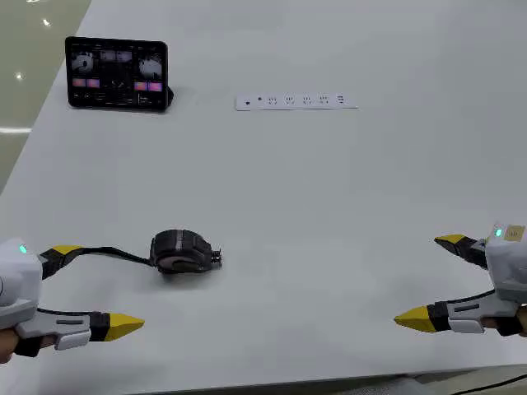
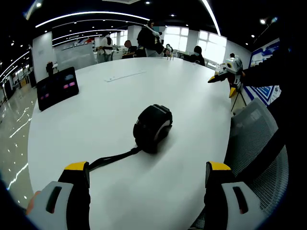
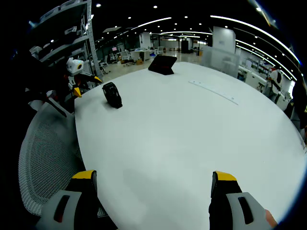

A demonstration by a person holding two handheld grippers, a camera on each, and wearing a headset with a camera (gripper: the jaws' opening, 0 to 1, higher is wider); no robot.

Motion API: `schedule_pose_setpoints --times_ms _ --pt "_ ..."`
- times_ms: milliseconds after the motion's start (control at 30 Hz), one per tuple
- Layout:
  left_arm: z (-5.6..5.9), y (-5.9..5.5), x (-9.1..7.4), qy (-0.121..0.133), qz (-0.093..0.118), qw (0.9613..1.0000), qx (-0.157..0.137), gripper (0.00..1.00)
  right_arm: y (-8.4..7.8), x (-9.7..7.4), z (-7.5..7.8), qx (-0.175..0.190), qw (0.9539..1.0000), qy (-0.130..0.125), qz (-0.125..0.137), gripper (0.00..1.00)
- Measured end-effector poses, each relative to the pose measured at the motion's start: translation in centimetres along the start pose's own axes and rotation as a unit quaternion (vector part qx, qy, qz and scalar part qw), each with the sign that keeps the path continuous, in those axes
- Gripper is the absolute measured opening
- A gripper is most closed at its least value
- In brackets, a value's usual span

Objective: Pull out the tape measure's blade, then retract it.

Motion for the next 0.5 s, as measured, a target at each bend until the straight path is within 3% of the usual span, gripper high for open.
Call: schedule_pose_setpoints --times_ms 500 --pt "-0.54 0.36 -0.44 0.006 0.010 0.9999 0.007 0.99 -0.55 -0.48 0.02 -0.001 1.0000 -0.003 0.000 0.99"
Point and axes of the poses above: the centre of the closed fingertips' face, and the gripper's own axes: x roughly forward along the fingers, z roughly to its right, y roughly out of its top, the point moved 1 cm from there along -x, roughly backward along the fingers, and after that the axes turned 10 degrees about -z, right-handed, at the moved point
